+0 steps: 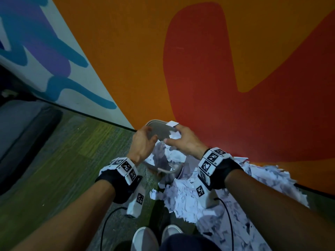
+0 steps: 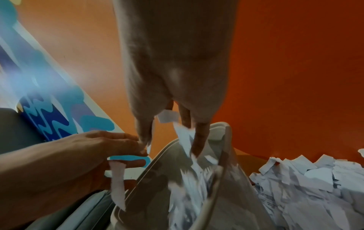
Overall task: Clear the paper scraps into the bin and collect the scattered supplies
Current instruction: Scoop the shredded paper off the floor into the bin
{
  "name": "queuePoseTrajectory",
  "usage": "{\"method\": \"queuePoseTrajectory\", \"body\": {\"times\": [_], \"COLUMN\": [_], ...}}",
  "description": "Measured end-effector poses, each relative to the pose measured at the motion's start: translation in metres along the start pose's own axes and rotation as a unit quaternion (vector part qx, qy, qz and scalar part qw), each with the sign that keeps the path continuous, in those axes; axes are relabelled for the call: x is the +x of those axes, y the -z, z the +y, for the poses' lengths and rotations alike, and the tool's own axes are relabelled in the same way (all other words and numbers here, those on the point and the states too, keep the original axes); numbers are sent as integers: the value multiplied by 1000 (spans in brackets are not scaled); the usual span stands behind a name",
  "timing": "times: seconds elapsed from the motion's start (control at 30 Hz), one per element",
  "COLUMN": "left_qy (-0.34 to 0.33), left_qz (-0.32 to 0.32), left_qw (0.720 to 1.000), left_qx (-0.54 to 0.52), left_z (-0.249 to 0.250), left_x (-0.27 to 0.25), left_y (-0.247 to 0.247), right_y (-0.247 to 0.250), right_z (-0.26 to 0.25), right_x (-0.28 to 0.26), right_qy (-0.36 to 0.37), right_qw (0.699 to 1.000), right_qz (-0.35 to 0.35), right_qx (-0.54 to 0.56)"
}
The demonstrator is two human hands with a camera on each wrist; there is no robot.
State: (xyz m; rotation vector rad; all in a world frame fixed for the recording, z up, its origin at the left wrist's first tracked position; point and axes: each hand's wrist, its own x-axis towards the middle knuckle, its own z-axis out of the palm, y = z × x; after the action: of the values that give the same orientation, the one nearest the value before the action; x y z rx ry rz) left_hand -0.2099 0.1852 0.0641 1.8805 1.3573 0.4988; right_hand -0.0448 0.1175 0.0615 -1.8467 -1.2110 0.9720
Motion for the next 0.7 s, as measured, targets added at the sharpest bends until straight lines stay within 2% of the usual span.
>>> {"method": "queuePoseTrajectory", "body": {"times": [0.13,0.3,0.43,0.6,0.7], "left_qy": [-22,-67,-95,-144,-143], "left_qz": [3,-19,-38,-111,-153], "left_qw": [1000,997,995,983,977], "left_qx": [11,13,13,-28,-34], "left_z": [7,29,45,66,63], "left_x": [-8,-26,-40,-54,-48], "left_y": [5,4,-8,-60,-112], "right_y": [12,35,54,85,93], "right_z": [-4,-7,3,58,114], "right_x": [-9,-26,-42,-62,-70], "right_qy": [15,20,25,-24,-79], "right_qw": [999,995,994,993,989], "right_qz": [-40,-17,14,64,43], "right_qx": [-31,-96,-107,-92,-119]}}
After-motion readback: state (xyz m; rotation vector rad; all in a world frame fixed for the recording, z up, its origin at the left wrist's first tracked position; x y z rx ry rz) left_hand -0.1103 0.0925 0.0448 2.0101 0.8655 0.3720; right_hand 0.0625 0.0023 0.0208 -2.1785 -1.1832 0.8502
